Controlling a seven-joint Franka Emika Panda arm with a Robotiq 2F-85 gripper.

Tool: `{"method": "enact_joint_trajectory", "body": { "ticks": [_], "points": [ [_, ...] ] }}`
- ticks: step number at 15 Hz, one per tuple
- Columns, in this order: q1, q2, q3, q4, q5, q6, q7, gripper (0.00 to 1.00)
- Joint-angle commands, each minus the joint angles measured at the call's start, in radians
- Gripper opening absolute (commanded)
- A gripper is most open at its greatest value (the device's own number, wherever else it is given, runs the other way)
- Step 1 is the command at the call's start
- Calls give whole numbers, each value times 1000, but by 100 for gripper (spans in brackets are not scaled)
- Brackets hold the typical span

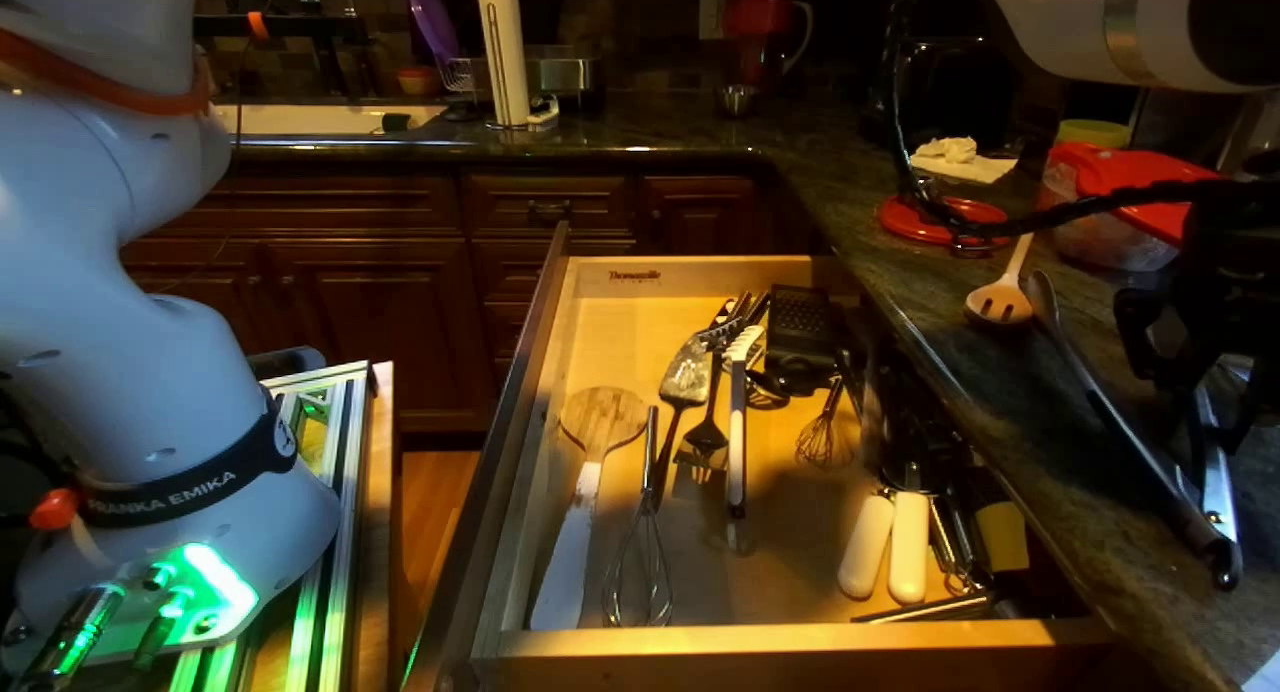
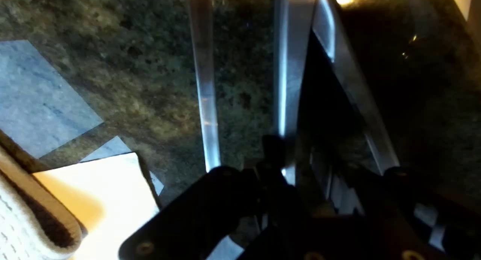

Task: Put the tongs inside the drawer

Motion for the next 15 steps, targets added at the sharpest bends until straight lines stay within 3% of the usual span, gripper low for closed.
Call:
{"method": "enact_joint_trajectory", "body": {
  "ticks": [1, 8, 12, 15],
  "points": [
    [-16, 22, 16, 8, 19, 25, -38, 2],
    [-6, -75, -2, -27, 9, -105, -5, 4],
    [-22, -147, -4, -42, 22, -262, -69, 4],
    [-32, -222, -3, -110, 28, -290, -168, 4]
  ]
}}
